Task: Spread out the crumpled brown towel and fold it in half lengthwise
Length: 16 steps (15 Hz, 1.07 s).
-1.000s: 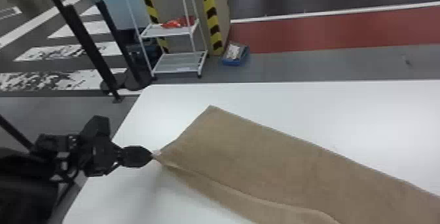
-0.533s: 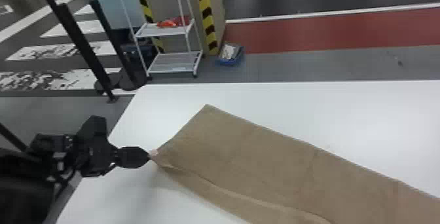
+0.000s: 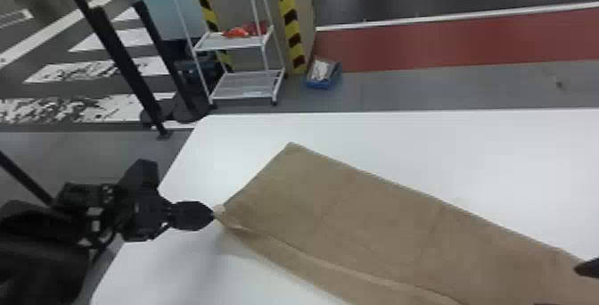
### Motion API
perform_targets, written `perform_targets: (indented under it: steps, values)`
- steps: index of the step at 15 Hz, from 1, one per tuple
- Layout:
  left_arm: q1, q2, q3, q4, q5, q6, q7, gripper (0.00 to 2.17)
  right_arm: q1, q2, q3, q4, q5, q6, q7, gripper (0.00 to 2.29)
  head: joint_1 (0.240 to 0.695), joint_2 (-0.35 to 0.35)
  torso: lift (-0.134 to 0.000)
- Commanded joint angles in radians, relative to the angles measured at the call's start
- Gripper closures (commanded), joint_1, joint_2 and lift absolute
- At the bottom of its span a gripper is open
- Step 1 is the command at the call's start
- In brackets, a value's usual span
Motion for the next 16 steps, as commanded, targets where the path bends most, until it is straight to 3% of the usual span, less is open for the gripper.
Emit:
perform_targets:
  steps: [1, 6, 7, 9, 11, 14, 16]
  values:
    - [0.002, 0.003, 0.005, 0.0, 0.0, 0.0, 0.0, 2.0, -0.021, 0.004, 0.054, 0.061, 0.006, -0.031, 0.006, 0.2, 0.695, 0.291, -0.125]
    - [0.001, 0.0, 0.003, -0.002, -0.005, 0.0, 0.0, 2.0, -0.03, 0.007, 0.113, 0.092, 0.026, -0.065, 0.006, 0.28, 0.695, 0.34, -0.125]
    - [0.001, 0.0, 0.002, -0.004, -0.007, 0.0, 0.0, 2.0, -0.027, -0.002, 0.107, 0.092, 0.028, -0.157, 0.006, 0.28, 0.695, 0.345, -0.125]
    - [0.001, 0.0, 0.005, -0.004, -0.008, 0.003, -0.002, 2.0, -0.018, -0.062, 0.085, 0.112, 0.014, -0.402, 0.006, 0.29, 0.695, 0.348, -0.125]
    - [-0.001, -0.002, 0.003, -0.004, -0.011, 0.003, 0.0, 2.0, -0.021, -0.106, 0.045, 0.133, -0.001, -0.528, 0.006, 0.28, 0.695, 0.34, -0.125]
    - [-0.007, -0.009, -0.001, -0.004, -0.019, 0.006, 0.0, 2.0, -0.019, -0.126, 0.03, 0.133, 0.029, -0.829, 0.006, 0.28, 0.695, 0.315, -0.125]
    - [-0.009, -0.012, -0.003, -0.004, -0.03, 0.006, 0.0, 2.0, -0.032, -0.134, 0.03, 0.135, 0.023, -0.896, 0.006, 0.29, 0.695, 0.319, -0.125]
